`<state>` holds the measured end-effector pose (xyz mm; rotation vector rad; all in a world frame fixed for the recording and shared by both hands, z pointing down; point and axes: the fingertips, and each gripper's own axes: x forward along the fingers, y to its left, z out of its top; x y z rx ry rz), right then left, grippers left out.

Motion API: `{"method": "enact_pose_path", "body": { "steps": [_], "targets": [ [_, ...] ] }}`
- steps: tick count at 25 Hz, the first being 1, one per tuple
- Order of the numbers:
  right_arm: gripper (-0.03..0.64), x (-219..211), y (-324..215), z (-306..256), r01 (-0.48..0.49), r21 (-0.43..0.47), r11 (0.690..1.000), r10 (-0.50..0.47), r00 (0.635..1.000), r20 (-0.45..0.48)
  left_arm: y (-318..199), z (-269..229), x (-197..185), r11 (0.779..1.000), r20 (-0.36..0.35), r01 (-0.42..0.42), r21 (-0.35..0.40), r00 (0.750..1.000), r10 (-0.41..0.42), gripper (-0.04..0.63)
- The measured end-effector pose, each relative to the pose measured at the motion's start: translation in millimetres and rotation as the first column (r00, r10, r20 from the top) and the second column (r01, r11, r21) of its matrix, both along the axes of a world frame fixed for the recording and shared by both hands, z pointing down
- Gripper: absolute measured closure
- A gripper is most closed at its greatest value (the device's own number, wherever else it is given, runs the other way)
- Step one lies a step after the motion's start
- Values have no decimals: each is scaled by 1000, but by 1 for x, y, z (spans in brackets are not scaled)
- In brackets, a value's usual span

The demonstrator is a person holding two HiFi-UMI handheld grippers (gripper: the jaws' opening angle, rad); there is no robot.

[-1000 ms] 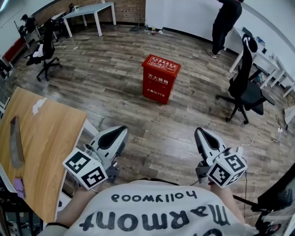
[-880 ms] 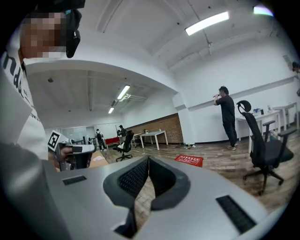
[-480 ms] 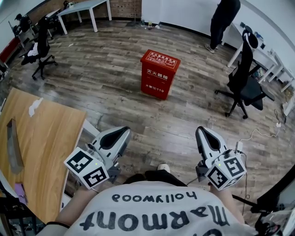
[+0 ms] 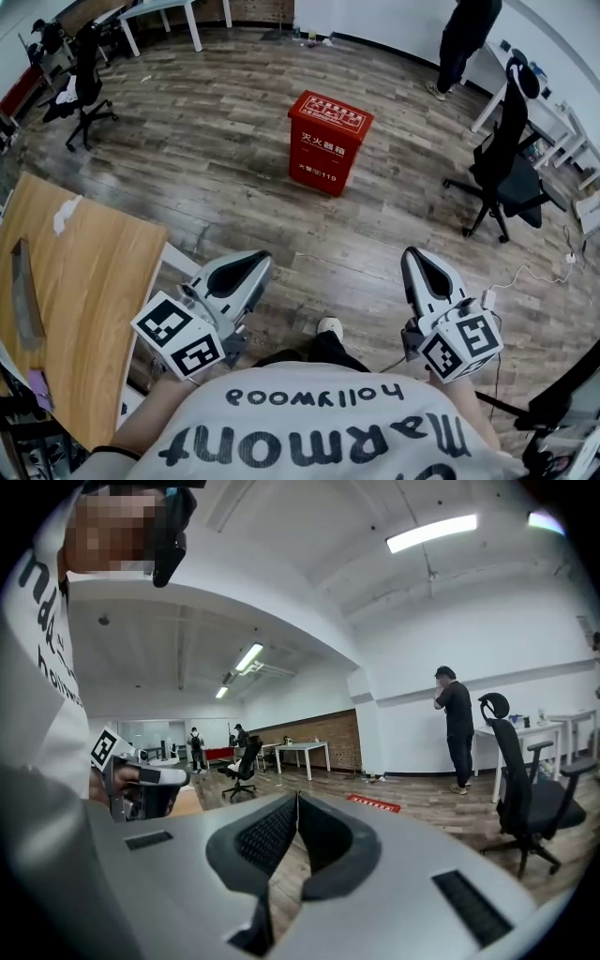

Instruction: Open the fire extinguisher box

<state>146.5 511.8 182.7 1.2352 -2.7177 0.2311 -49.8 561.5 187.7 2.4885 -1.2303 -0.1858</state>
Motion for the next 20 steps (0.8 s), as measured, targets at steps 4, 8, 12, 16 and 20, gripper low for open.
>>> {"method": "enact_pose_path", "body": {
  "steps": [4, 8, 12, 16, 20],
  "targets": [
    [607, 9, -27, -2, -13, -6, 1000, 13, 1000, 27, -18, 2, 7, 1000, -9, 14, -20, 1000, -14, 586],
    [607, 12, -47, -1, 66, -73, 995, -58, 992, 115, -38, 1, 16, 999, -11, 32, -22, 999, -32, 586],
    [607, 6, -60, 6, 175, -146, 974, -152, 976, 159, -60, 1, 25, 999, -9, 41, -23, 999, -42, 586],
    [607, 11, -73, 21, 236, -198, 951, -221, 971, 93, -81, -1, 46, 999, -30, 22, -27, 999, -23, 586],
    [607, 22, -91, 33, 266, -229, 937, -263, 964, 44, -104, -3, 70, 1000, -24, 1, -28, 1000, -2, 586]
  ]
}}
